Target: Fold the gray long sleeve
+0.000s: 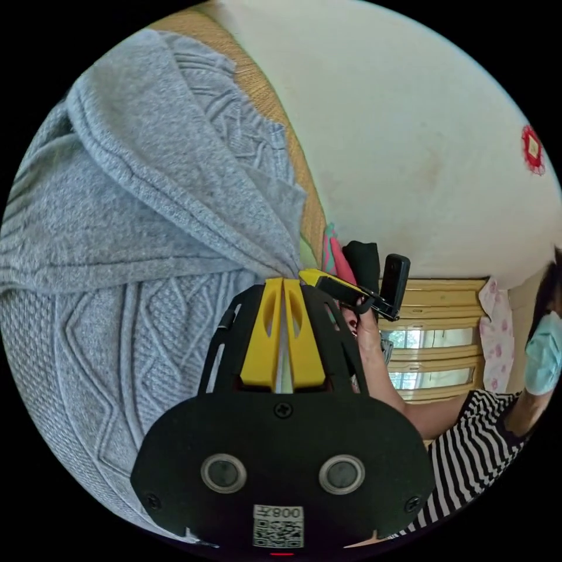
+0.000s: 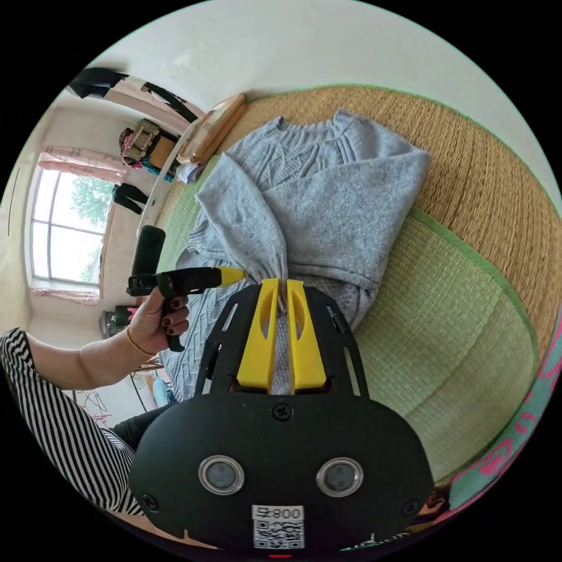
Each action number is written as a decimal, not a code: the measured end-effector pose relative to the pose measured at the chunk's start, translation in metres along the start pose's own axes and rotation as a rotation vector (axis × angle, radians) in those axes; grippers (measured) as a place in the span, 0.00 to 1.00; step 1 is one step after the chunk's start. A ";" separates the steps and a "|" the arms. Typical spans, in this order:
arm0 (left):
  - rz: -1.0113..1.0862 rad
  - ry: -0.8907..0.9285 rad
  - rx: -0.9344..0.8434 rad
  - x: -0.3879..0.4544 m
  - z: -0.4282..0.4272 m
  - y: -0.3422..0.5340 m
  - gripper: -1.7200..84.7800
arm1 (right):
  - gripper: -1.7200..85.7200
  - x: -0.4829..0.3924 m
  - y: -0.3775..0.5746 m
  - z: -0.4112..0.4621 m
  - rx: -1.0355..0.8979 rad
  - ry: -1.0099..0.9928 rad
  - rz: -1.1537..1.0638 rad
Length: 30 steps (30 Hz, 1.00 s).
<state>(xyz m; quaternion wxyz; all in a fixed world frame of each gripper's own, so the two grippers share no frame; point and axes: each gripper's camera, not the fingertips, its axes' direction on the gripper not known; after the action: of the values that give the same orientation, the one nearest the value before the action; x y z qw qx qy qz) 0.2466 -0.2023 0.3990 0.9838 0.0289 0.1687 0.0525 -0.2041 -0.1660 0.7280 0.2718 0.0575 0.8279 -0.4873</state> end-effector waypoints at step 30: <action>0.126 -0.685 0.123 -0.016 -0.123 -0.071 0.02 | 0.02 -0.007 0.034 0.089 -0.030 0.245 0.006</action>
<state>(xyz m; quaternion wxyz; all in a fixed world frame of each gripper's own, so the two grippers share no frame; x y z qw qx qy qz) 0.1973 -0.2702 0.2832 0.9745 0.1146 -0.1705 0.0899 -0.1509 -0.2220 0.6718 0.1707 0.1150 0.8619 -0.4635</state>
